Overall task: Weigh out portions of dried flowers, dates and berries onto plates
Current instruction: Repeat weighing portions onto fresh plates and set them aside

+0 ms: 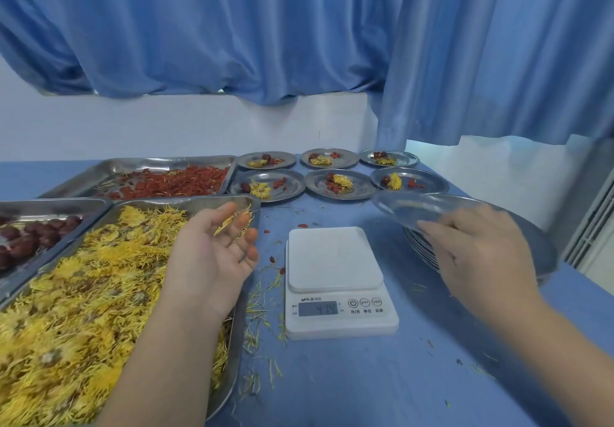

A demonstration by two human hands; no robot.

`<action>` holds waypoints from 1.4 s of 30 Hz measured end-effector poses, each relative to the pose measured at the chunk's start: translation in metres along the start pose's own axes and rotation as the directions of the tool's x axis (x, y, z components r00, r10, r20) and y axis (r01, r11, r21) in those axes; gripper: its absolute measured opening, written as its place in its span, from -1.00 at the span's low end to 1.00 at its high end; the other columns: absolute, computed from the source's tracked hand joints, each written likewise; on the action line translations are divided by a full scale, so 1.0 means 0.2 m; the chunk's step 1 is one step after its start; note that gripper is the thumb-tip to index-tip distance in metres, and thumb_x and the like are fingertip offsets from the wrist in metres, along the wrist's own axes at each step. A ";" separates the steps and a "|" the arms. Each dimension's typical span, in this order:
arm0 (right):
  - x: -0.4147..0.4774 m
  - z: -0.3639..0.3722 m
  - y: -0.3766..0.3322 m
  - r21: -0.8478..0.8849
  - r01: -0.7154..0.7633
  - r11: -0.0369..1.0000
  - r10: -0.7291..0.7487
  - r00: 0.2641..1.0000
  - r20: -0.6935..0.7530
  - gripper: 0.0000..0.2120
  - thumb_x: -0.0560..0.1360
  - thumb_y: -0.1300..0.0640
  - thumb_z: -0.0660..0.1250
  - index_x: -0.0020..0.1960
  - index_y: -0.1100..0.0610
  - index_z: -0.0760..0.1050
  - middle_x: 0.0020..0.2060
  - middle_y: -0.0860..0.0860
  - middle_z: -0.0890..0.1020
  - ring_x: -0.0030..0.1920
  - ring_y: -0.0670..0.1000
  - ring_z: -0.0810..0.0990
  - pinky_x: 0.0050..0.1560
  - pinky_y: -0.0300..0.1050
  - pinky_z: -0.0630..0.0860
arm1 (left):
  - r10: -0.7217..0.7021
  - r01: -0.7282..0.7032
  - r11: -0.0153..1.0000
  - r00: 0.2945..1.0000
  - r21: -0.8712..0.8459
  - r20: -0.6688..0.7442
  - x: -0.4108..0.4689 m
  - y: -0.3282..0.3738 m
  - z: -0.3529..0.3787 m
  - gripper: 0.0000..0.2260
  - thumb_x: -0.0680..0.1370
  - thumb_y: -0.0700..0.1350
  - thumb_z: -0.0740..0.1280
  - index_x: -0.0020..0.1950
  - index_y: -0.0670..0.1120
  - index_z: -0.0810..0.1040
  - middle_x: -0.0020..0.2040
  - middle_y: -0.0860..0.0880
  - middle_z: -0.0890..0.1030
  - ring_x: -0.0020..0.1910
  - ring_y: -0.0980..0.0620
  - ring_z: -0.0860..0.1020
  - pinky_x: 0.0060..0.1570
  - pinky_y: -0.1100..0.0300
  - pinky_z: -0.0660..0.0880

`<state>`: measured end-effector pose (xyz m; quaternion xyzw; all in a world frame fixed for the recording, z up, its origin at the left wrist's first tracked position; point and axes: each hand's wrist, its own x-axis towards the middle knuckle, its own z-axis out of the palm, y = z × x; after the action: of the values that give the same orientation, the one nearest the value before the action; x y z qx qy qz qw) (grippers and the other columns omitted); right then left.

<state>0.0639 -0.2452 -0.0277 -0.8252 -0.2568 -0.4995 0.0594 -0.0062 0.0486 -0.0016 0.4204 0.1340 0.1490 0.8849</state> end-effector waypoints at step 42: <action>-0.04 -0.06 -0.20 0.482 -0.005 0.876 -0.166 0.935 0.312 -0.86 0.47 0.02 0.37 -0.08 0.07 0.64 -0.17 -0.10 0.58 -0.15 -0.06 0.57 -0.19 -0.08 0.56 | 0.023 -0.020 0.997 0.999 0.070 -0.038 -0.03 -0.02 0.01 -0.90 0.55 -0.13 0.26 0.03 -0.07 0.54 -0.09 -0.06 0.55 -0.30 0.03 0.55 -0.37 0.21 0.47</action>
<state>0.0319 -0.2187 -0.0344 -0.8480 -0.4122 -0.2714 0.1929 -0.0092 0.0421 -0.0027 0.4495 0.1519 0.1619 0.8652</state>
